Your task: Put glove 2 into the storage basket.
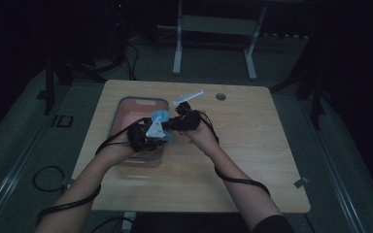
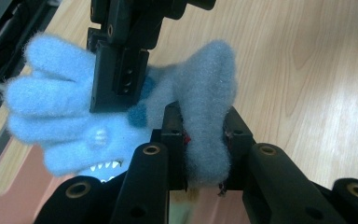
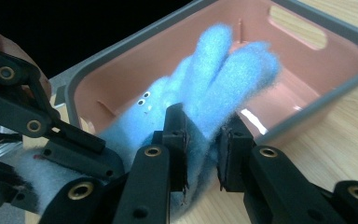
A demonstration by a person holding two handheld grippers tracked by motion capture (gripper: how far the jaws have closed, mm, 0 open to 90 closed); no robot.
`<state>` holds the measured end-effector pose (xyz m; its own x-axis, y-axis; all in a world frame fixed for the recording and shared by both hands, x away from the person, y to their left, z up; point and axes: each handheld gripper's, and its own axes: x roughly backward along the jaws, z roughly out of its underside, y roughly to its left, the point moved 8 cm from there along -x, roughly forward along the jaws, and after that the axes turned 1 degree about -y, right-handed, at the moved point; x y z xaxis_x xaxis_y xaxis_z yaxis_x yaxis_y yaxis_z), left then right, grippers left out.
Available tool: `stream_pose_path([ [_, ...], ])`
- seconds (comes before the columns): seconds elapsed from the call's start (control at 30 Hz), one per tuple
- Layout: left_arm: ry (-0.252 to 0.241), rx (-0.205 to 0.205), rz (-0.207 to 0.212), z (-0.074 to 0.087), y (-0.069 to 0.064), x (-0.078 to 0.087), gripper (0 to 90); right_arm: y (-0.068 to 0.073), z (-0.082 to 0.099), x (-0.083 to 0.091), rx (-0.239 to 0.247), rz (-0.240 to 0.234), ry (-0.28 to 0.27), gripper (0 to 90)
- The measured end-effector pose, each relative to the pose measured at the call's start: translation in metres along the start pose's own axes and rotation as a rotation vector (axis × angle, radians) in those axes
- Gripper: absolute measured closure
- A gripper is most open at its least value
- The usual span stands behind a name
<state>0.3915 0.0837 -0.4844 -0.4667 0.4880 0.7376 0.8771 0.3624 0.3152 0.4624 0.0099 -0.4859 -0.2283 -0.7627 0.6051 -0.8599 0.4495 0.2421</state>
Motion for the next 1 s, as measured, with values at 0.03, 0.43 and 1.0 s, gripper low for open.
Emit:
stream_pose_path([
  [0.03,0.003,0.004,0.001,0.003,0.0,0.001,76.2,0.001,-0.001,-0.002,-0.003,-0.004,-0.001,76.1],
  [0.43,0.03,0.047,-0.012,0.035,0.007,0.015,76.2,0.019,-0.011,-0.035,0.0,-0.043,0.017,76.1],
  [1.0,0.081,0.089,0.003,0.075,0.024,0.016,76.2,0.029,-0.019,-0.071,-0.01,-0.061,0.03,76.2],
])
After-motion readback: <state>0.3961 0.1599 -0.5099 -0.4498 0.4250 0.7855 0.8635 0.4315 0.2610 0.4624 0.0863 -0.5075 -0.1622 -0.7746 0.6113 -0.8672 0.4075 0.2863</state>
